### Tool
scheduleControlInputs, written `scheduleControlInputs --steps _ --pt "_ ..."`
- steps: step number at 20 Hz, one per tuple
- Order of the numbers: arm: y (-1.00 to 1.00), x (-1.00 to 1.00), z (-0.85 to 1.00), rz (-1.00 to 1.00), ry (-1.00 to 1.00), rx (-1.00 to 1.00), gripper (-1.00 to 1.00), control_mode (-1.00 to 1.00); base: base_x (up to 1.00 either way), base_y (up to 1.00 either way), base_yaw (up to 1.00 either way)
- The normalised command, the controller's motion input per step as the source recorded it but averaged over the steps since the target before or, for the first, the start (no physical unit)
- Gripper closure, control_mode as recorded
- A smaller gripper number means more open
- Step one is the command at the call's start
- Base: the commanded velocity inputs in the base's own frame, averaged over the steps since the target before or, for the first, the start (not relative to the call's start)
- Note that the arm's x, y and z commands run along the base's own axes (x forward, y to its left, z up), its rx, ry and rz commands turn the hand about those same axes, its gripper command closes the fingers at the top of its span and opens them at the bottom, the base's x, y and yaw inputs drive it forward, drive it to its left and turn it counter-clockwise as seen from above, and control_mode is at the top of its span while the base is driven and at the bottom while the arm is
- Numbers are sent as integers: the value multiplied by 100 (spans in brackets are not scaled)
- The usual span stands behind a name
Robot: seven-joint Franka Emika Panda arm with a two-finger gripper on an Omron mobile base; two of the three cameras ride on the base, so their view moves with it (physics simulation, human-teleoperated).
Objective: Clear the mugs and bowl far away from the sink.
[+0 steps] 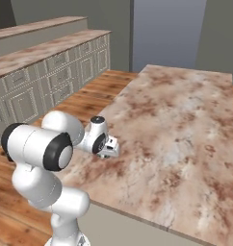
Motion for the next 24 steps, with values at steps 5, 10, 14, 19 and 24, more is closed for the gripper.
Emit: scheduleControlInputs --steps 5,10,14,19,24 --pt "0 0 1 -1 0 0 -100 -100 0 0 0" --pt "0 -22 11 -3 -1 0 -100 -100 0 0 0" --pt "0 -35 42 -9 0 0 -100 -100 0 0 0" --pt "0 -33 42 -10 0 0 -100 -100 0 0 0" --pt "0 -69 77 -5 -3 0 -100 -100 0 0 0"
